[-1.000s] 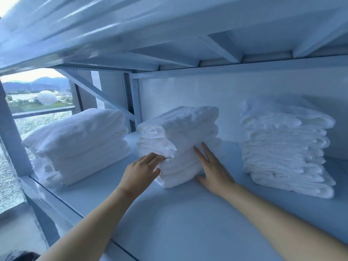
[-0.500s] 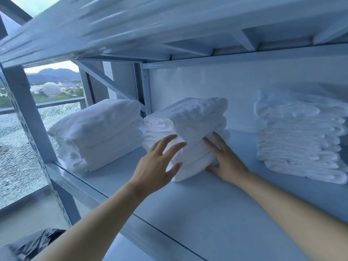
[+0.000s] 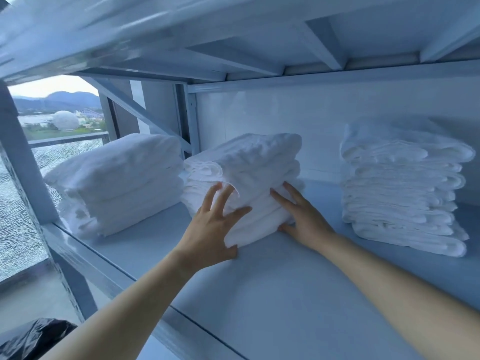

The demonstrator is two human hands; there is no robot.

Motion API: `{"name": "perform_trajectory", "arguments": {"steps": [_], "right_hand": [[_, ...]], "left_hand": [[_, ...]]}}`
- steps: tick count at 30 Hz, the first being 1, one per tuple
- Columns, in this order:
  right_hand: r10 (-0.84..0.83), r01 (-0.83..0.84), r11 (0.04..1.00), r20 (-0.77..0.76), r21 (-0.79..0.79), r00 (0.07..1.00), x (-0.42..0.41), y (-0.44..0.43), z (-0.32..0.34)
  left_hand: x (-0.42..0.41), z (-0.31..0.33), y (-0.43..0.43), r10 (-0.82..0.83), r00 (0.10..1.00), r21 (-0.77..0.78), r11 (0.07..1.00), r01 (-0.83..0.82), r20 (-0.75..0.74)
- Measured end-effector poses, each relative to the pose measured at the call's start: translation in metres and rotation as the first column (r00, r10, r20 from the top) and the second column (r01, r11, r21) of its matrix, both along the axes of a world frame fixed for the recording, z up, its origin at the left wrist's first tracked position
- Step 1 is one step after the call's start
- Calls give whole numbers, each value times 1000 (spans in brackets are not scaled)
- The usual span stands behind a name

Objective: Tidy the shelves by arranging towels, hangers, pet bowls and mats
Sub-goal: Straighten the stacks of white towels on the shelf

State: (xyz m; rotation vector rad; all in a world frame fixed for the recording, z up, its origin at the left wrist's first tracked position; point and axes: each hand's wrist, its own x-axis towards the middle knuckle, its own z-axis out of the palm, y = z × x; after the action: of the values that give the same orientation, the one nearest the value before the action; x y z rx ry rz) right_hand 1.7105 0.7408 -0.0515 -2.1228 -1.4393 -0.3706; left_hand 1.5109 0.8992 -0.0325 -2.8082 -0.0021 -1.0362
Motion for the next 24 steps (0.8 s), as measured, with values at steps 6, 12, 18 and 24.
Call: {"name": "perform_trajectory", "arguments": {"steps": [6, 12, 18, 24], "right_hand": [[27, -28, 999, 17, 26, 999, 3, 13, -4], [72, -71, 997, 30, -25, 997, -4, 34, -1], [196, -192, 977, 43, -90, 980, -20, 68, 1], [269, -268, 963, 25, -30, 963, -31, 87, -4]], "left_hand": [[-8, -1, 3, 8, 1000, 42, 999, -9, 26], [-28, 3, 14, 31, 999, 76, 997, -32, 25], [-60, 0, 29, 116, 993, 71, 990, -118, 33], [-75, 0, 33, 165, 986, 46, 985, -167, 36]]}}
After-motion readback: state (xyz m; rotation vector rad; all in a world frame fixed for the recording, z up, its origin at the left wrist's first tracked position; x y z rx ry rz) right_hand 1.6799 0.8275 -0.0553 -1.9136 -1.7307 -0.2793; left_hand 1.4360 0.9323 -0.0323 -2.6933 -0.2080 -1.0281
